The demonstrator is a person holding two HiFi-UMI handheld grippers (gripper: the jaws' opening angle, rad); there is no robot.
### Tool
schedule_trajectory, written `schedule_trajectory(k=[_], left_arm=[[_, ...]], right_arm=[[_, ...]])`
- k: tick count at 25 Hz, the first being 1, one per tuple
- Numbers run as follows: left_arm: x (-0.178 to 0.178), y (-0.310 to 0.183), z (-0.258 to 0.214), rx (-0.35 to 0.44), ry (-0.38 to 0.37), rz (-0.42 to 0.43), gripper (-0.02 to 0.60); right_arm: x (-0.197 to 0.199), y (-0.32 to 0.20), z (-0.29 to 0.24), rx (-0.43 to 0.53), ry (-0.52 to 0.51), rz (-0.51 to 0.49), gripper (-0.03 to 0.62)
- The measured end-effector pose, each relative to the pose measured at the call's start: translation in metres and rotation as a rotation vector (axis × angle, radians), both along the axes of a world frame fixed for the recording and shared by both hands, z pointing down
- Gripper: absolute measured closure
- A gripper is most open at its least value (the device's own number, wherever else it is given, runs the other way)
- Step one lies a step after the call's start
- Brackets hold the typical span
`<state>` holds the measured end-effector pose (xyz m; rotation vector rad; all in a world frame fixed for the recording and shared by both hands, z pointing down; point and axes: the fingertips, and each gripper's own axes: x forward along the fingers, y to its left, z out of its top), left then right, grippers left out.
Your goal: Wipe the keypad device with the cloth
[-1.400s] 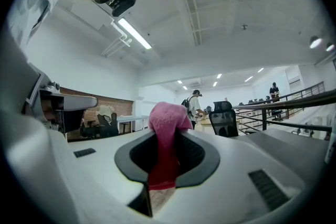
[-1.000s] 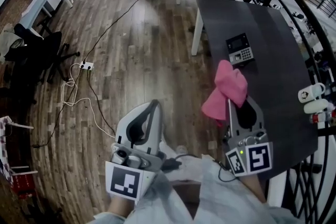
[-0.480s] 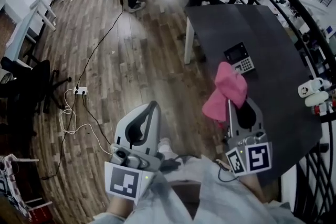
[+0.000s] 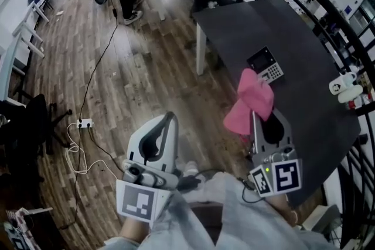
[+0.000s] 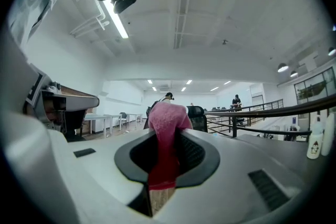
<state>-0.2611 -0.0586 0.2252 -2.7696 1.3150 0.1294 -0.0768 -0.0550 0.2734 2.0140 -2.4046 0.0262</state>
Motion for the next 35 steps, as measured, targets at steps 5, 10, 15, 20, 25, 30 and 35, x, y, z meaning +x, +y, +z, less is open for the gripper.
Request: schedule_trajectory(k=[5,10,15,20,25,30,35], left_arm=[[-0.007,-0.011,0.006,-0.006,-0.002,0.056,0.578],[-0.004,-0.016,0.013,-0.019,-0.009,0.108,0.578],[-0.002,-0.024,0.018,-0.032,-0.004,0.124,0.578],[0.006,-0.032,0.020,-0.028,0.002,0.139,0.578],[0.020,-0.056,0.024,-0.043,0.002,0.148,0.578],[0.048,-0.086,0.021,-0.037,0.001,0.173,0.578],[0.084,-0.120,0.017,-0.036,-0.007,0.207,0.578]], right_arm=[[-0.003,-0.001,0.003,0.008,0.002,0.077,0.523],[0.005,0.004,0.012,-0.015,0.001,0.147,0.523],[0.020,0.006,0.017,-0.031,0.009,0.208,0.523],[0.037,0.004,0.025,-0.050,0.020,0.250,0.523],[0.052,-0.015,0.029,-0.066,0.022,0.266,0.523],[0.081,-0.040,0.033,-0.073,0.015,0.300,0.523],[0.121,-0.069,0.034,-0.082,0.003,0.344,0.523]])
